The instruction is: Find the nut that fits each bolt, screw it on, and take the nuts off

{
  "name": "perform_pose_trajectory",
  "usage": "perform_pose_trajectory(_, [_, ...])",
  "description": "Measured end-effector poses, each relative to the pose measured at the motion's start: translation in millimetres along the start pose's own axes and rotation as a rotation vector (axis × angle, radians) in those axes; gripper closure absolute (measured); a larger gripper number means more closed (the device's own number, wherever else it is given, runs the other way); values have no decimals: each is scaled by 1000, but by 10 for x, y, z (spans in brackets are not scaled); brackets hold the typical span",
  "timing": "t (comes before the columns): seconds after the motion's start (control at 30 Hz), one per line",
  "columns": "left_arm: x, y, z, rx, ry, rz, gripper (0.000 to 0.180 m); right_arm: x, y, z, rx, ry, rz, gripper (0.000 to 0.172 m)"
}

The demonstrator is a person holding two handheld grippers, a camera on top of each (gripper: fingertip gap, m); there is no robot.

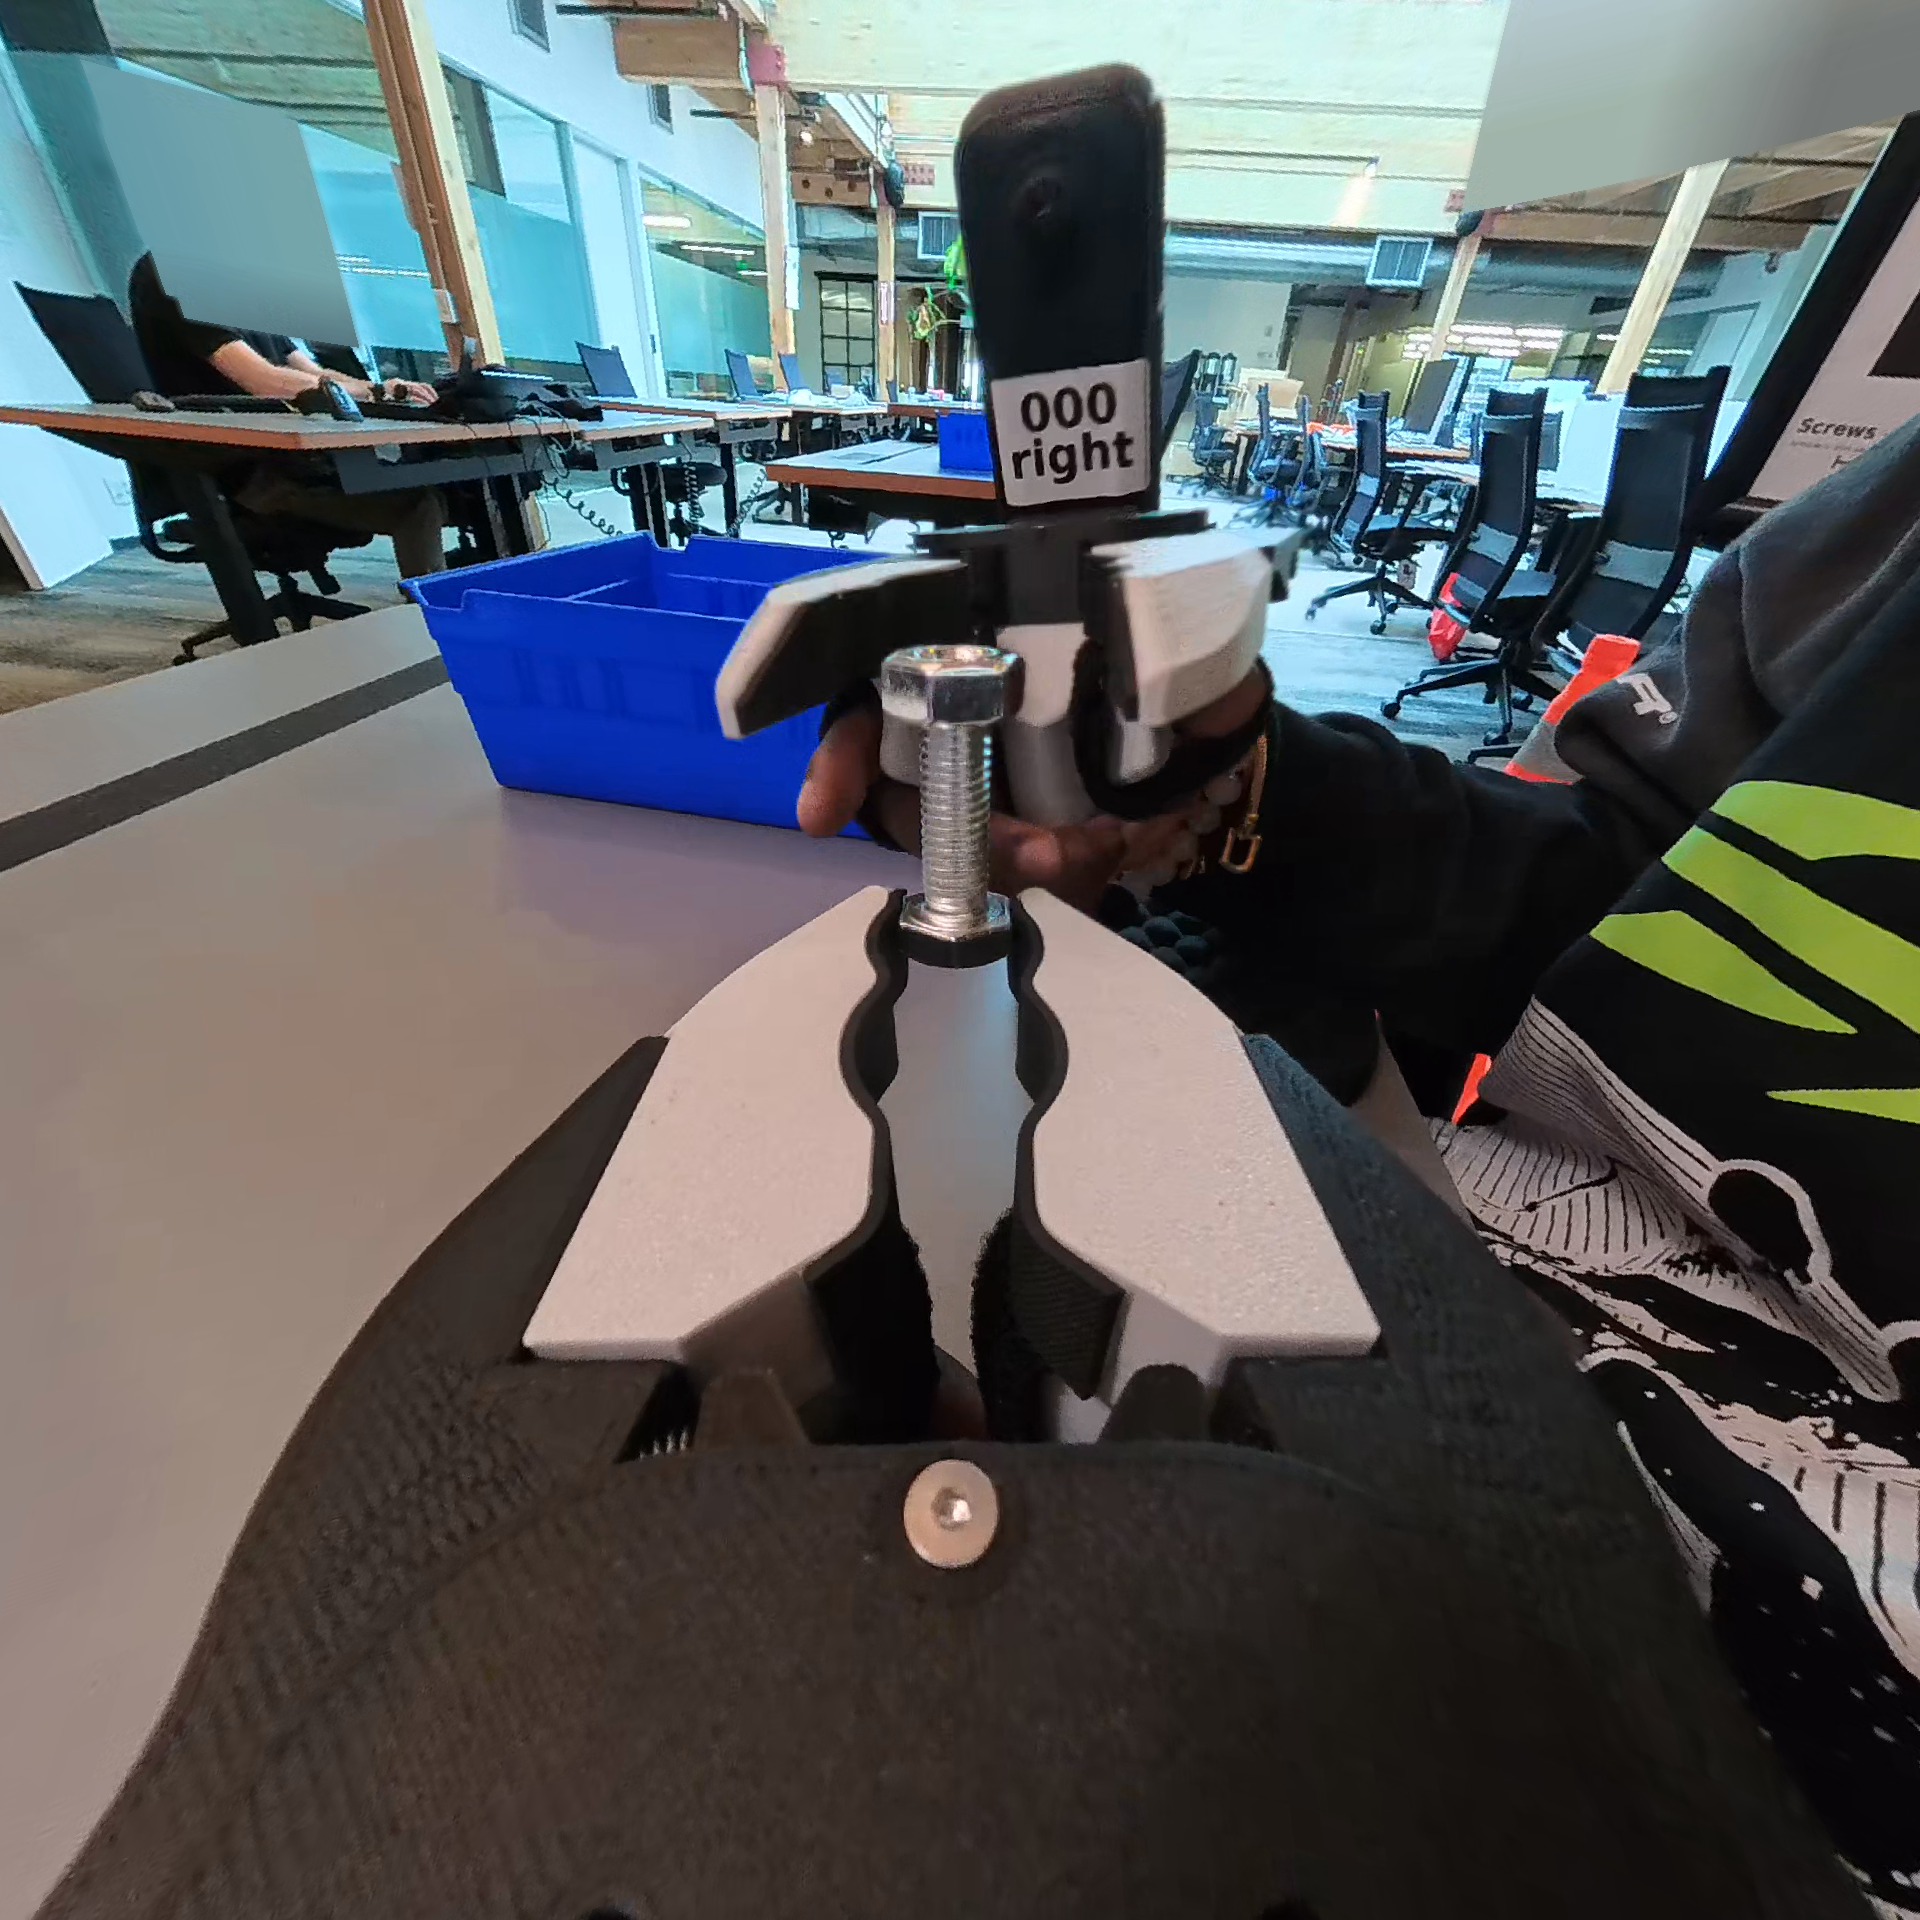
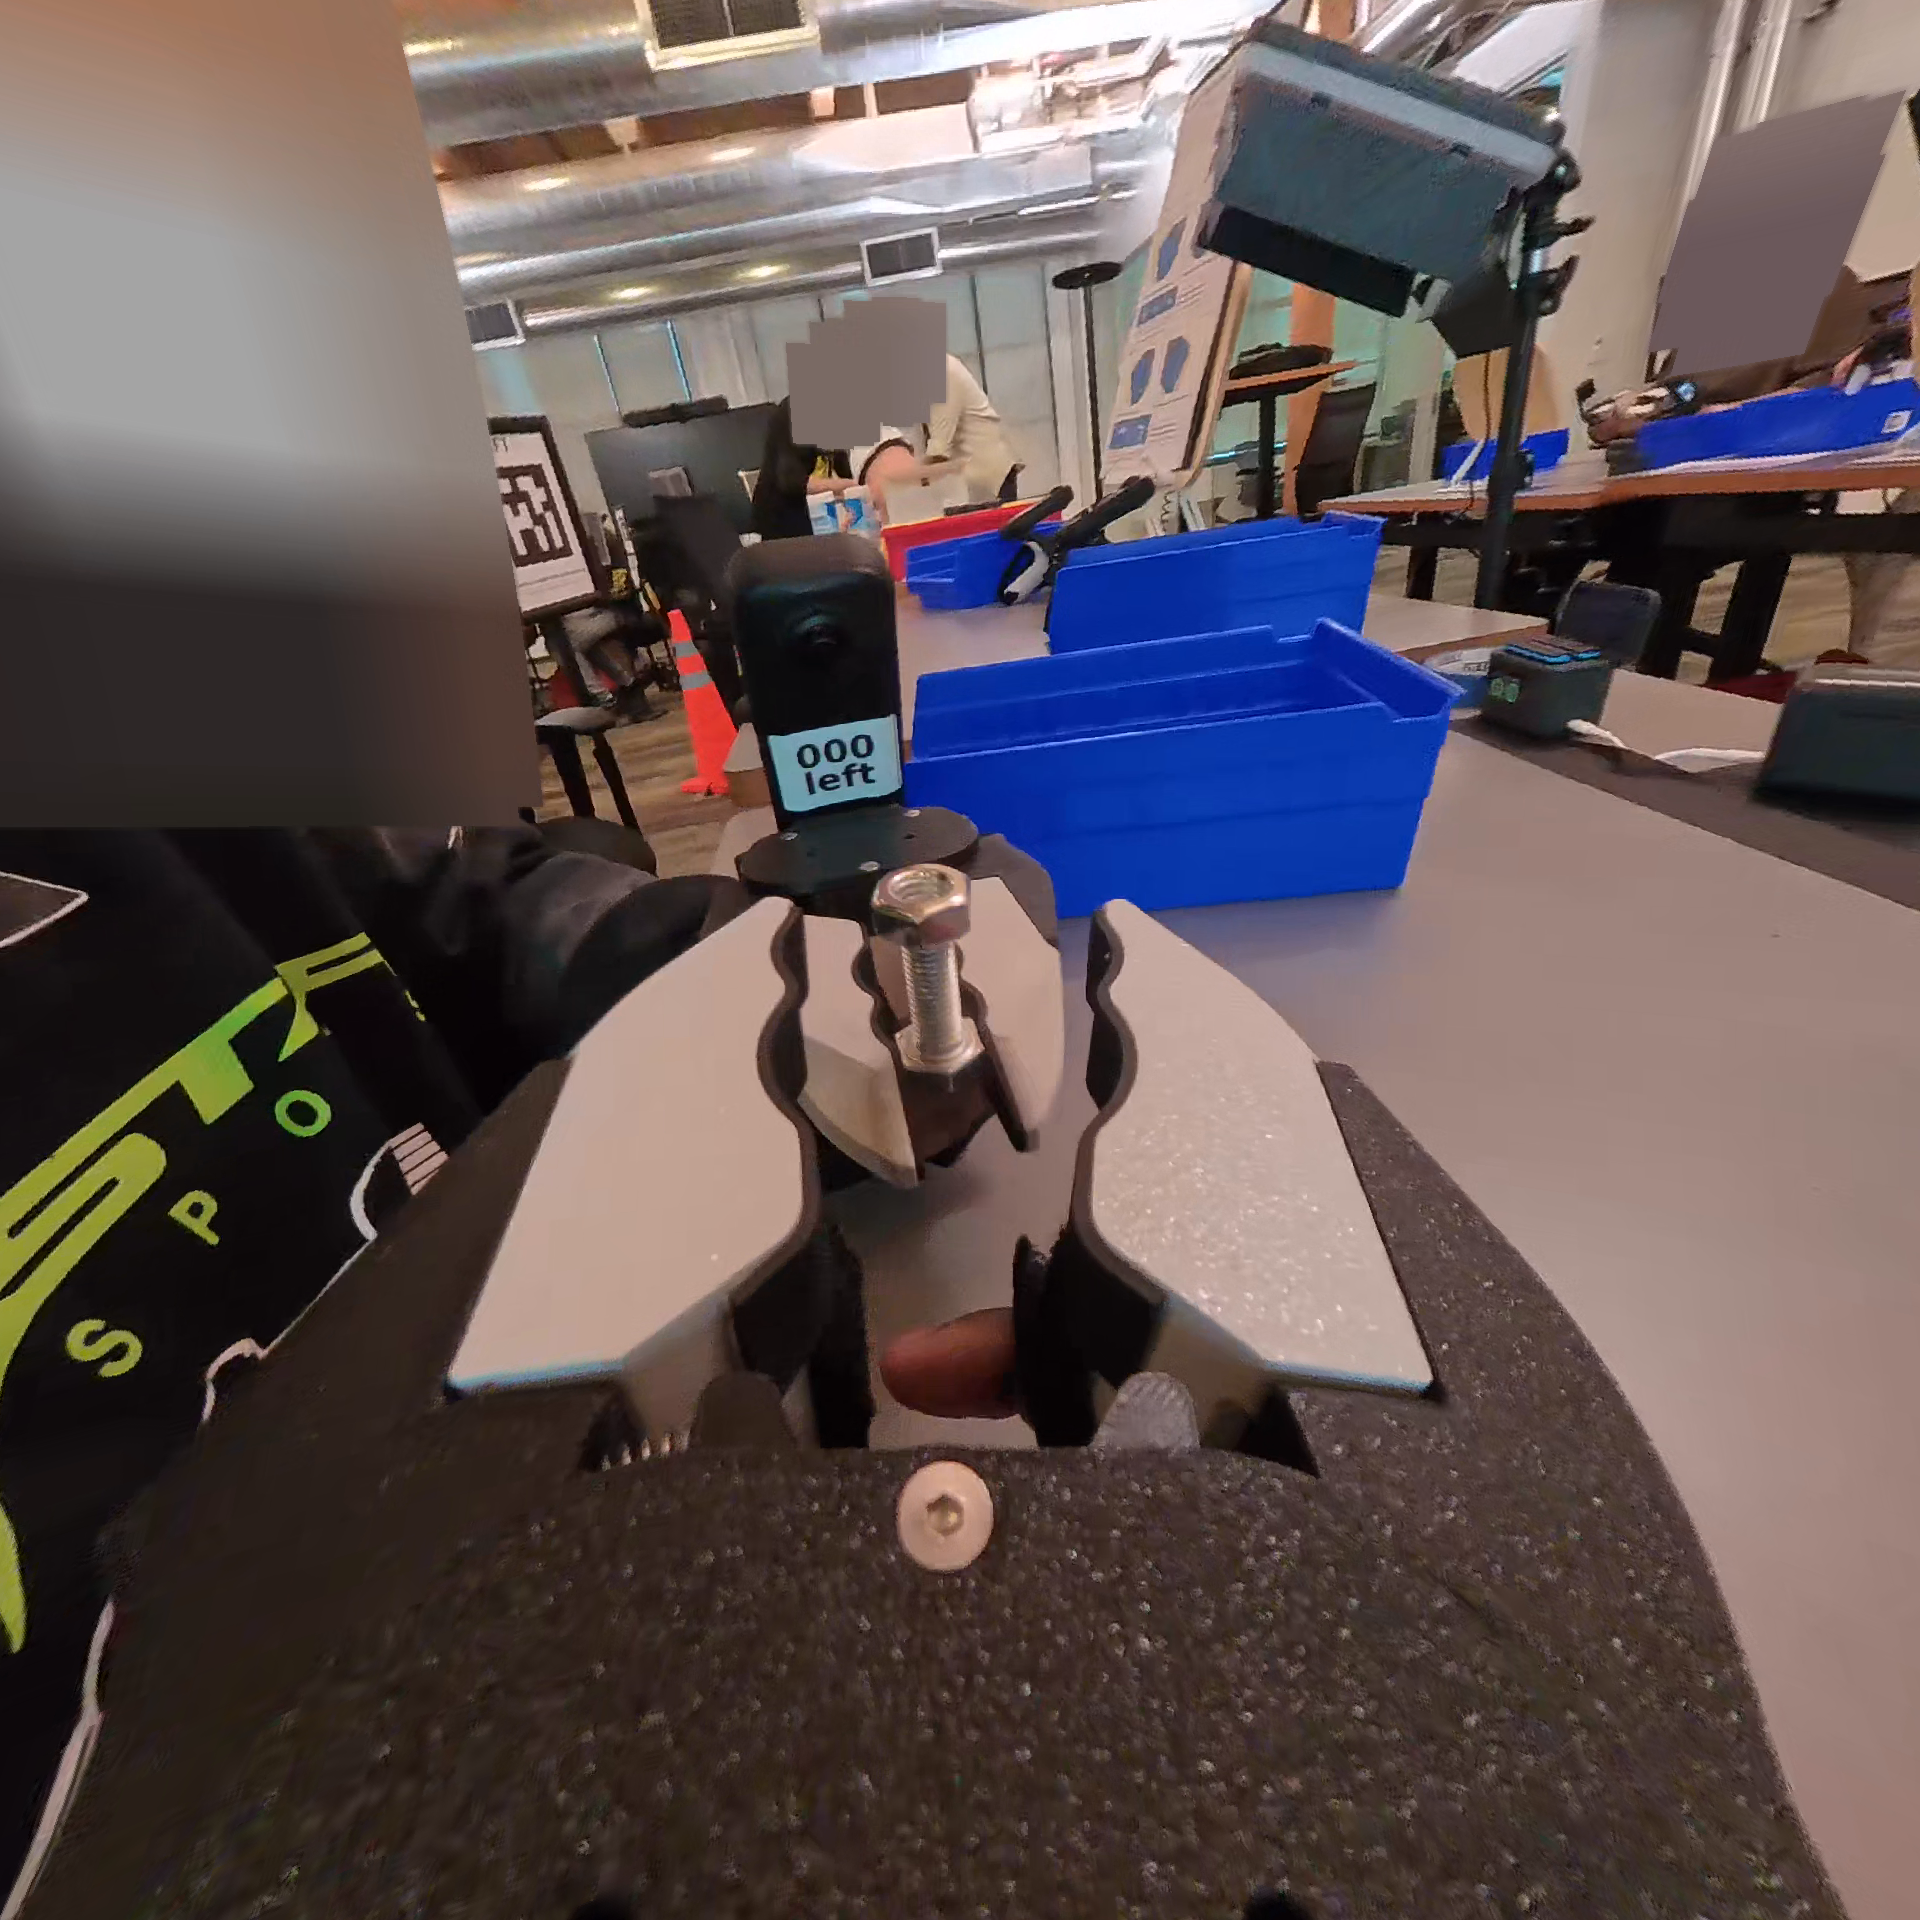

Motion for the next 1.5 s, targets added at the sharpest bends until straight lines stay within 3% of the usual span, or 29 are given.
perform_pose_trajectory(0.13, [11,6,-4,-9,2,-17,162,4,47,-28,0,-21,-9,130])
perform_pose_trajectory(0.27, [15,9,-8,-12,2,-23,162,2,13,-21,11,-42,-8,154])
perform_pose_trajectory(0.5, [3,16,3,55,-32,2,162,-36,-22,-73,0,-117,-23,154])
perform_pose_trajectory(0.63, [-11,27,54,237,-109,44,162,-59,-37,-150,-94,-153,-17,154])
perform_pose_trajectory(0.8, [-10,52,202,703,-325,103,162,-75,-18,-329,-359,-159,-22,154])
perform_pose_trajectory(0.93, [-18,59,280,820,-340,109,162,-79,14,-420,-445,-192,-20,154])
perform_pose_trajectory(1.03, [-19,53,258,765,-321,118,162,-79,2,-387,-422,-173,-16,154])
perform_pose_trajectory(1.1, [-19,47,201,650,-294,141,162,-81,-19,-324,-348,-151,10,149])
perform_pose_trajectory(1.2, [-42,-7,81,377,-207,194,162,-113,-48,-193,-190,-70,60,124])
perform_pose_trajectory(1.33, [-20,-80,-62,-6,-97,129,162,-95,-29,-72,18,-3,90,126])
perform_pose_trajectory(1.5, [12,-56,-69,-113,-32,39,162,-60,51,-57,105,-35,38,130])
Point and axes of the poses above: each gripper's, where its closed fingertips meet, y out along the fingers, x out of its underside, z = x × y across the jaws, the point moved 10 cm from there along -y, back along the fingers, and after that the axes turned 4 degrees about y, right-handed, at the moved point
